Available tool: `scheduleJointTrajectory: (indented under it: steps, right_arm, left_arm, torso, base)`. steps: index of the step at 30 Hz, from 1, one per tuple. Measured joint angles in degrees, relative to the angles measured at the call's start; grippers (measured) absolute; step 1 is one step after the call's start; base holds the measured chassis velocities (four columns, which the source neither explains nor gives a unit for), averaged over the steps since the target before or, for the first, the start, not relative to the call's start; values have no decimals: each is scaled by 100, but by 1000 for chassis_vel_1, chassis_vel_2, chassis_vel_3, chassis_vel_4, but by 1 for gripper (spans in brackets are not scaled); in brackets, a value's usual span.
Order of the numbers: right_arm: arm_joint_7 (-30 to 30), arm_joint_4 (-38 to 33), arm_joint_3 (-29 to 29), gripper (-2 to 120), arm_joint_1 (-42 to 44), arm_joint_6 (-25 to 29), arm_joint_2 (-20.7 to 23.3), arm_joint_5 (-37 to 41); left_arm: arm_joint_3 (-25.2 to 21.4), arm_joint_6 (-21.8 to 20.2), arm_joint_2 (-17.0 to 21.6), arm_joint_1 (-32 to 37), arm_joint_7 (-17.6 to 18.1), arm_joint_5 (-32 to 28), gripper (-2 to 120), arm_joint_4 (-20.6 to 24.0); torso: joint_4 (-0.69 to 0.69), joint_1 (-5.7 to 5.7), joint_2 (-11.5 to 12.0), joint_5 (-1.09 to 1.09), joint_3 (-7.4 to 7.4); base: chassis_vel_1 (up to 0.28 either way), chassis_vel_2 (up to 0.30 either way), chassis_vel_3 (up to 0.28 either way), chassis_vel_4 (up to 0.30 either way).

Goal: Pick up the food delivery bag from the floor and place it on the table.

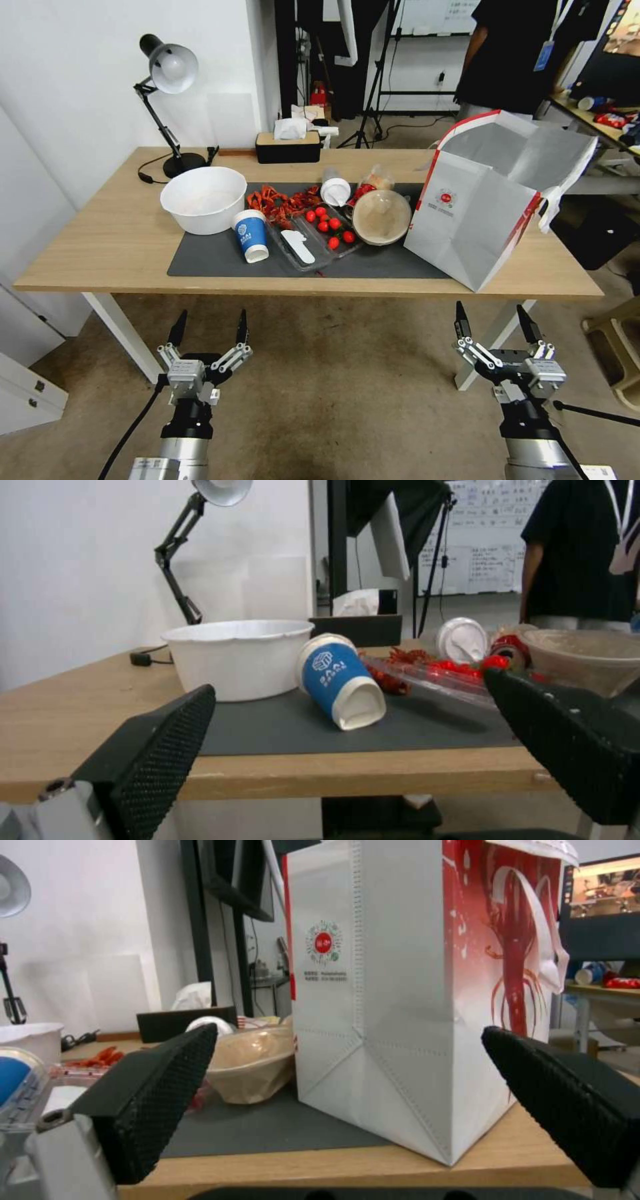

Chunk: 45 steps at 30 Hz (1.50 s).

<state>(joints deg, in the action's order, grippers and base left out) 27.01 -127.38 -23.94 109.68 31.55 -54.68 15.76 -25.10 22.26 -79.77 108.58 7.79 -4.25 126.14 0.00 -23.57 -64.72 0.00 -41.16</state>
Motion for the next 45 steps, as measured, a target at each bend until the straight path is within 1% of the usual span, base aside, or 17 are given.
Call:
scheduleJointTrajectory:
  steps: [7,19,37,45]
  right_arm:
    - [-166,111,40,100,-79,23,8,-35]
    - [-220,145,128,100,-142,52,-39,-72]
    - [-295,142,319,100,-186,17,-240,-198]
    - [-333,118,354,100,-222,17,-261,-232]
  left_arm:
    - [-4,16,12,28,-2,-17,100,-1]
    - [18,23,-85,54,8,33,100,18]
    - [-9,85,-71,89,47,64,100,46]
    - [-17,131,-80,119,52,74,100,51]
  torso:
    - [0,-1,0,0,0]
    - [0,-1,0,1,0]
    - [0,-1,0,0,0]
    - [0,-1,0,0,0]
  base:
    - [0,0,0,0]
    - [0,0,0,0]
    - [0,0,0,0]
    - [0,0,0,0]
